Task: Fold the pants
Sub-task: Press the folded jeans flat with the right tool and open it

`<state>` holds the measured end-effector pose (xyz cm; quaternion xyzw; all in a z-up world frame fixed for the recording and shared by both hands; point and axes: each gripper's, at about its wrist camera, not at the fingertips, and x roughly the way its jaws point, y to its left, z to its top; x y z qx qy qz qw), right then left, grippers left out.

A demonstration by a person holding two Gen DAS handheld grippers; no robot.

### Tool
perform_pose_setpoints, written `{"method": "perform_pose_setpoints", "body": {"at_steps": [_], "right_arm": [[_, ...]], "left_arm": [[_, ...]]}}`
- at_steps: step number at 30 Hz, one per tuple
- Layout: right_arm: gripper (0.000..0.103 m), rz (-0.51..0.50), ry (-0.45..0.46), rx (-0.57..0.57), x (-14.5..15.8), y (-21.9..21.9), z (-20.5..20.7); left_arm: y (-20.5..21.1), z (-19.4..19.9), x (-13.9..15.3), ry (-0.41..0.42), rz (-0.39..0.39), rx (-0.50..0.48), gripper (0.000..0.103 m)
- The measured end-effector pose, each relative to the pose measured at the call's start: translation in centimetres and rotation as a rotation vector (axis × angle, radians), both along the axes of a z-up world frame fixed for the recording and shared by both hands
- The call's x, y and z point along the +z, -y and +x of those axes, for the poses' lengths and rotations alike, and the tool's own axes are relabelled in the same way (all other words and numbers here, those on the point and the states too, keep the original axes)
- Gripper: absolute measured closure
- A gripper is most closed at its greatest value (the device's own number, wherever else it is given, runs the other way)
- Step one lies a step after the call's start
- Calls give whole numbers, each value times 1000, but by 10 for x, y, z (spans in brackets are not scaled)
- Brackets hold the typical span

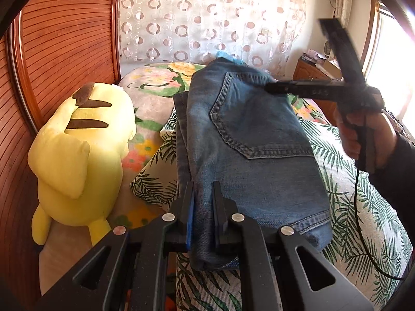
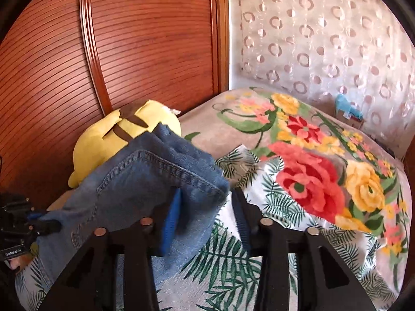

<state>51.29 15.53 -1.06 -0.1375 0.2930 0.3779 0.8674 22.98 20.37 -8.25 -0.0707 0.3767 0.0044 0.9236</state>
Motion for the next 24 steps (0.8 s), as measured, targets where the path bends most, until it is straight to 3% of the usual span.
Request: {"method": "perform_pose_setpoints", "body": {"at_steps": [5,12,24], "right_arm": [[64,-4,-35,-57,-25,-8,7],[64,35,-26,-83,-12,2,-14],[64,84,-39,-27,-6,33,-69]], "left_arm": [[1,1,0,0,7,12,91],[5,-3,8,2,33,31,89],[14,-20,23,19,74,57,89]]}}
